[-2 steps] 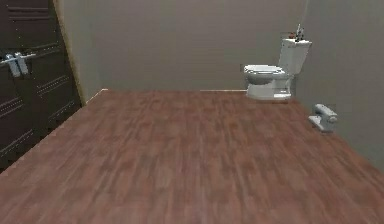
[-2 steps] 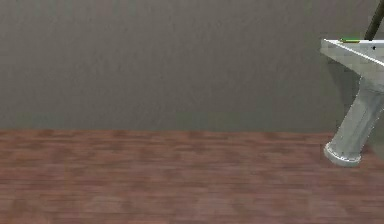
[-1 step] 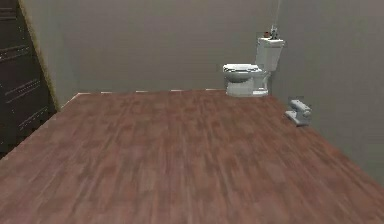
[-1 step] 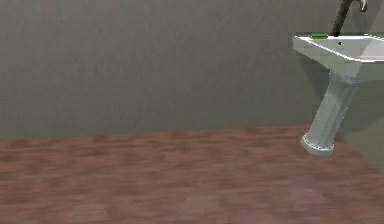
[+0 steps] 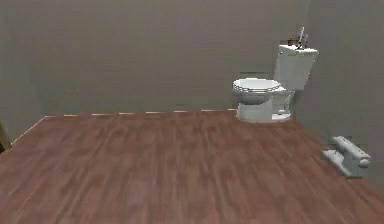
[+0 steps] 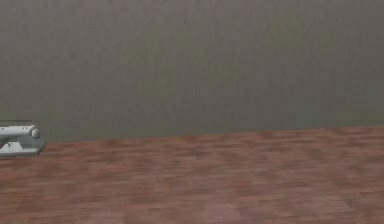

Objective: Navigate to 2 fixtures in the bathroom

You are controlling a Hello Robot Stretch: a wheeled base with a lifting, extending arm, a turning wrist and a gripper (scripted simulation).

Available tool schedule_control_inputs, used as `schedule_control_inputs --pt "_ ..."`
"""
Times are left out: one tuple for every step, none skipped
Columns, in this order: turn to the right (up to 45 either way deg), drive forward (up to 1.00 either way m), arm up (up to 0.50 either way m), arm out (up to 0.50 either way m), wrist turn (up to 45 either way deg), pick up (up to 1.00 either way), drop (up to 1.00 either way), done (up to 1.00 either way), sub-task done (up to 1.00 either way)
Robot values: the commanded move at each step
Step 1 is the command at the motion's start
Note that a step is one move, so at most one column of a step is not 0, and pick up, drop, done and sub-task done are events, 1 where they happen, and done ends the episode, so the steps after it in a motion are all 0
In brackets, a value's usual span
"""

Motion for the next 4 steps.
schedule_control_inputs --pt "0.0 1.00 0.00 0.00 0.0 0.00 0.00 0.00 0.00" --pt "3.0 0.00 0.00 0.00 0.0 0.00 0.00 0.00 0.00" --pt "0.0 1.00 0.00 0.00 0.0 0.00 0.00 0.00 0.00" --pt "45.0 0.00 0.00 0.00 0.0 0.00 0.00 0.00 0.00"
